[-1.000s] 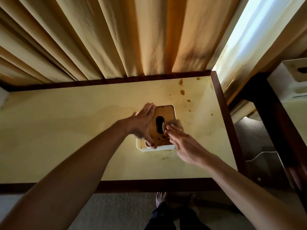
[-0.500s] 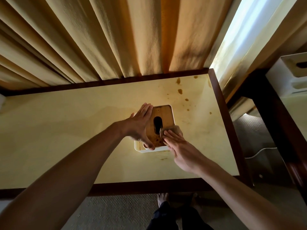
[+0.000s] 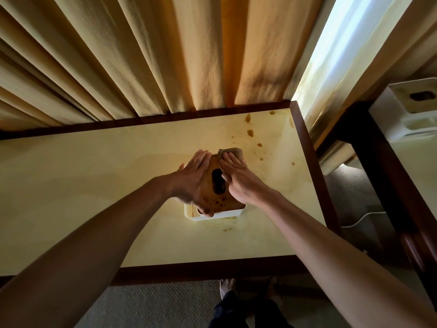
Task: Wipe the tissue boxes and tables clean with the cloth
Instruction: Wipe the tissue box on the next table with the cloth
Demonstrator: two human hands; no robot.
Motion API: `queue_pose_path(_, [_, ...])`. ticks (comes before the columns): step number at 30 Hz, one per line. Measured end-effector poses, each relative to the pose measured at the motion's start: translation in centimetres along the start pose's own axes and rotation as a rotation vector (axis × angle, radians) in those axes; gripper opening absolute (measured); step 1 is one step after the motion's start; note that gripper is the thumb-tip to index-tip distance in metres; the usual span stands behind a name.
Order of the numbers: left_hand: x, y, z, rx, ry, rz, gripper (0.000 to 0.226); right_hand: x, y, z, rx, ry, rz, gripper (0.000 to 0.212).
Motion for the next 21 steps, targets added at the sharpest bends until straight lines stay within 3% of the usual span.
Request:
queue_pose_path(12, [-0.2,0.3,0.1,0.005,0.016,0.013,0.169,0.3,7.9,-1.5,0.092,-0.116,0.042,0.054])
queue_pose_path(21, [0.0,0.3,-0.1,0.004,0.019,0.001,0.166,0.0,10.6,-2.6,0.138,-0.072,0.064,0.055])
Point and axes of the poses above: each hand's wrist, its own y-axis away from the middle knuckle, its own z-axis out of the back of the hand, x = y × z, the point moved 1 cm from there along -y, towards the middle knuckle, and after that the axes turned 3 degrees about -z, right-handed, at the moved point
